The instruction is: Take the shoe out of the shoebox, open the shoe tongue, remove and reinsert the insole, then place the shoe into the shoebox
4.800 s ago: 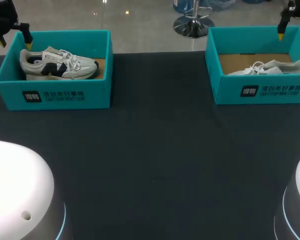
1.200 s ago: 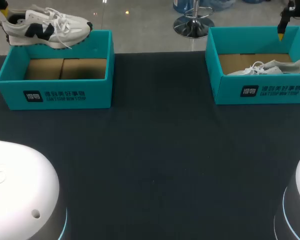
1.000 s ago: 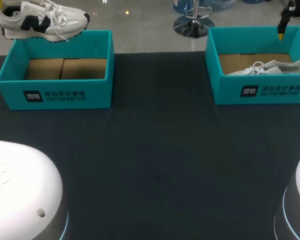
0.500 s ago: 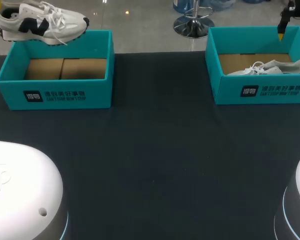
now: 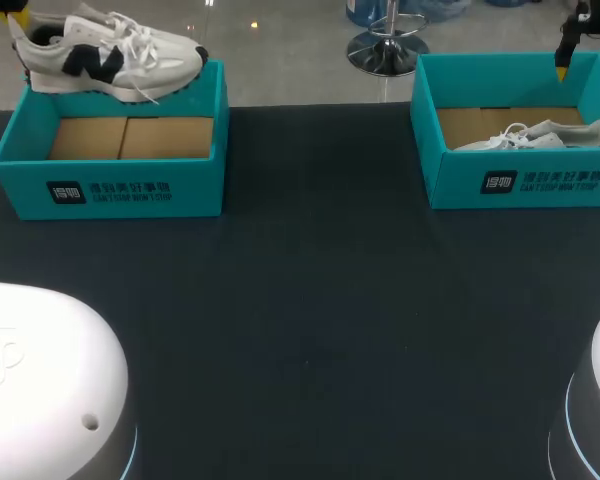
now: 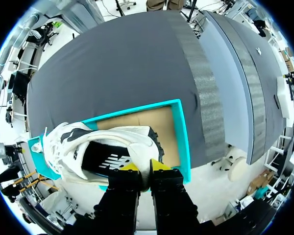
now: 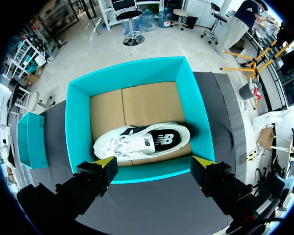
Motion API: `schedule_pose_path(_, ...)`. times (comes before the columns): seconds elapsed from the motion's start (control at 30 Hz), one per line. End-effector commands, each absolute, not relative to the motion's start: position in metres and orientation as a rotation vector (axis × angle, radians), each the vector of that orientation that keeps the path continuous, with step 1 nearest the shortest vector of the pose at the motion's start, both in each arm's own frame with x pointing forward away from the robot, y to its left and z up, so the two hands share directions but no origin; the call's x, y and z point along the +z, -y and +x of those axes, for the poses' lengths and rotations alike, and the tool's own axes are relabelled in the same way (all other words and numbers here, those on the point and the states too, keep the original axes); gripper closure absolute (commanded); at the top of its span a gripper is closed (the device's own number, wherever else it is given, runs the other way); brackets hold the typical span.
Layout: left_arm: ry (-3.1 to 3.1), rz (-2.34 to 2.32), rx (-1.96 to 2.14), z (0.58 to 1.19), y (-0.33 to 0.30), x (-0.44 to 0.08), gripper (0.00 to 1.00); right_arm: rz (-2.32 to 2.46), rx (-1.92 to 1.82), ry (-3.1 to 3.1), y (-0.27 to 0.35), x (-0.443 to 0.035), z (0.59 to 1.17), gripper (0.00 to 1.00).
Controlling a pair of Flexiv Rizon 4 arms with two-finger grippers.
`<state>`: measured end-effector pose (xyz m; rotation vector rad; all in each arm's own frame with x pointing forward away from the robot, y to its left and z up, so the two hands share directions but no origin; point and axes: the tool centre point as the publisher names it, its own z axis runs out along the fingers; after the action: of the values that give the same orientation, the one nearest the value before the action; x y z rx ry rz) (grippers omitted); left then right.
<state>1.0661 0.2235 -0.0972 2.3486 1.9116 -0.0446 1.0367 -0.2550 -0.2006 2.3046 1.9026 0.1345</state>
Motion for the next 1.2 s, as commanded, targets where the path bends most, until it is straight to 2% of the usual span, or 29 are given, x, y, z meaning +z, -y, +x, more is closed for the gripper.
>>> schedule_pose_path(0.03, -1.904, 2.332, 0.070, 1.012, -0.189, -0.092, 1.00, 2.305, 0.133, -1.901, 0.255, -0.200, 1.036, 0.00)
schedule_pose_path(0.63, -1.798, 2.389, -0.099, 0.893, -0.065, -0.110, 1.00, 2.305, 0.133, -1.901, 0.255, -0.200, 1.036, 0.00)
schedule_pose_path(0.77, -1.572, 2.531, -0.169, 0.852, -0.045, -0.120, 1.00, 2.305, 0.133, -1.901, 0.255, -0.200, 1.036, 0.00)
schedule_pose_path(1.2, -1.572, 2.531, -0.169, 0.852, -0.045, -0.120, 1.00, 2.305, 0.133, -1.901, 0.255, -0.200, 1.036, 0.00)
